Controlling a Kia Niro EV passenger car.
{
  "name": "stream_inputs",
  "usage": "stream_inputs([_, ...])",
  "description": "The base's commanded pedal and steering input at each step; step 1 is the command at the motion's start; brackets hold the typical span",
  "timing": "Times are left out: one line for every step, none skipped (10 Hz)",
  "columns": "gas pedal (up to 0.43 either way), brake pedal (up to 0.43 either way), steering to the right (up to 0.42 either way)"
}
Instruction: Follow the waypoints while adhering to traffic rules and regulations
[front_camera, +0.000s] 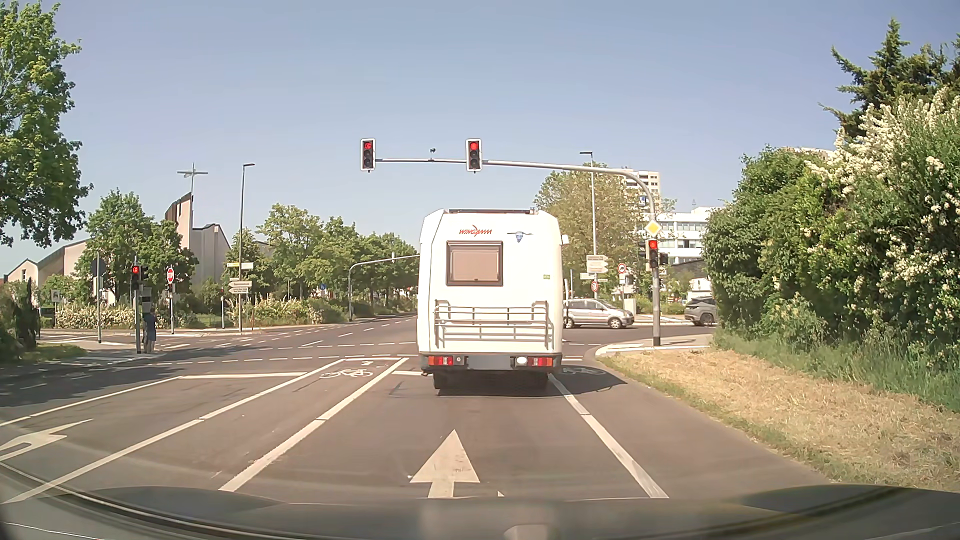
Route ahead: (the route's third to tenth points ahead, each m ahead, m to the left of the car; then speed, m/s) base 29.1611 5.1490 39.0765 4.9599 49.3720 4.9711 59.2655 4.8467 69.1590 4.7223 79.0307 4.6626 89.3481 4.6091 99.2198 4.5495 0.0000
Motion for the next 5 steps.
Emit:
stream_inputs([0.000, 0.293, 0.005])
stream_inputs([0.000, 0.293, 0.005])
stream_inputs([0.000, 0.293, 0.005])
stream_inputs([0.000, 0.293, 0.005])
stream_inputs([0.000, 0.293, 0.005])
